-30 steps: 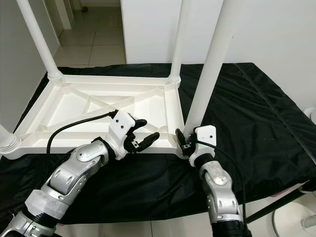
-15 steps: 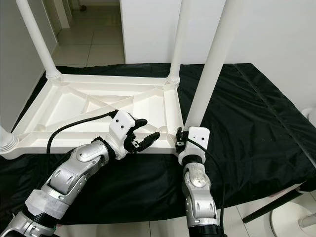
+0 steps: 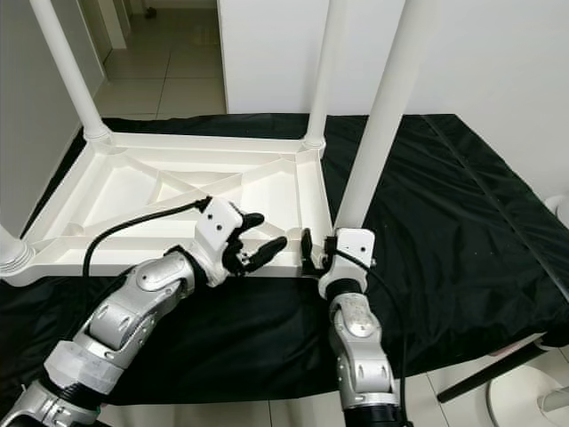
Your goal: Building children table
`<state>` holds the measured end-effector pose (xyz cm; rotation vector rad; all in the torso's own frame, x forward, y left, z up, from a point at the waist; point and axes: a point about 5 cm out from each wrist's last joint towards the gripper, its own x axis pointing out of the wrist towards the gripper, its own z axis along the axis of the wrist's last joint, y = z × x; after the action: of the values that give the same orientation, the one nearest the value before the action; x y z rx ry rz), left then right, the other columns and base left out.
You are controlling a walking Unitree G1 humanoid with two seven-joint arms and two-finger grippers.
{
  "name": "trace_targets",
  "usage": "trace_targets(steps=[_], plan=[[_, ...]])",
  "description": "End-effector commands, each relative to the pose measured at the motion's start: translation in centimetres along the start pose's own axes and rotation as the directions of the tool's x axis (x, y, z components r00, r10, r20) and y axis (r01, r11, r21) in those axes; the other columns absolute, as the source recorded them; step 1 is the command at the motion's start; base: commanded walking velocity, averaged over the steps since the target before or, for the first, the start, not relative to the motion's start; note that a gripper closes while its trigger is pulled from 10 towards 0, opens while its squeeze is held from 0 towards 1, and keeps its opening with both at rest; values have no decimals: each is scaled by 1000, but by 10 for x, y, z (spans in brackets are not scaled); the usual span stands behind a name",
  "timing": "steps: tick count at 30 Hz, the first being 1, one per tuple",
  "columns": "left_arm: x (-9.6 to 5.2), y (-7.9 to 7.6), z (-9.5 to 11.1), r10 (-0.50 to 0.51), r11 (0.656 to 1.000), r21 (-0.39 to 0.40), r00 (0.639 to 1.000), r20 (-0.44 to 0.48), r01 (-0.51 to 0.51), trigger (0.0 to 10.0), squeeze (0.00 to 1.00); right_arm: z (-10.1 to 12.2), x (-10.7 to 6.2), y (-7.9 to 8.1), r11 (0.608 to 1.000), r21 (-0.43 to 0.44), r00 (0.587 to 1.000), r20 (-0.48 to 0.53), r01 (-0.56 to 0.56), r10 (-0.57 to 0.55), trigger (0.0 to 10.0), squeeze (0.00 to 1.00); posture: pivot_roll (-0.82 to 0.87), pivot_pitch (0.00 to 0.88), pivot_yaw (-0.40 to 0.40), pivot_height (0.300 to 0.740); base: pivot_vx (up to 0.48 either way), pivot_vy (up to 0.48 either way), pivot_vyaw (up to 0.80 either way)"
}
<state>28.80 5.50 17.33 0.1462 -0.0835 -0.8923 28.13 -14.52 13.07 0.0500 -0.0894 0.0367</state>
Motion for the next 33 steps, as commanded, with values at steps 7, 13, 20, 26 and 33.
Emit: trace_targets(steps=[7,13,20,26,33], plan=[[-3,-3,-4,-49,999,2,999,-17,49,10000,0,1,2,0,999,20,999,15,-39,39,10000,0,-54,0,-33,740,0,0,0],[5,-1,-2,-51,998,24,999,-4,51,10000,0,0,7,4,999,24,999,25,-46,46,10000,0,-63,0,-12,740,0,0,0],[4,-3,4,-48,999,19,999,10,48,10000,0,6,6,2,999,53,999,47,-11,8,10000,0,-83,0,-4,740,0,0,0],[5,-8,5,-59,998,24,998,9,59,10000,0,8,7,-1,998,63,998,53,21,-25,10000,0,-82,0,-13,740,0,0,0],[6,-8,9,-62,998,32,998,14,61,10000,0,13,10,0,997,66,997,67,30,-35,10000,0,-86,0,-14,740,0,0,0]])
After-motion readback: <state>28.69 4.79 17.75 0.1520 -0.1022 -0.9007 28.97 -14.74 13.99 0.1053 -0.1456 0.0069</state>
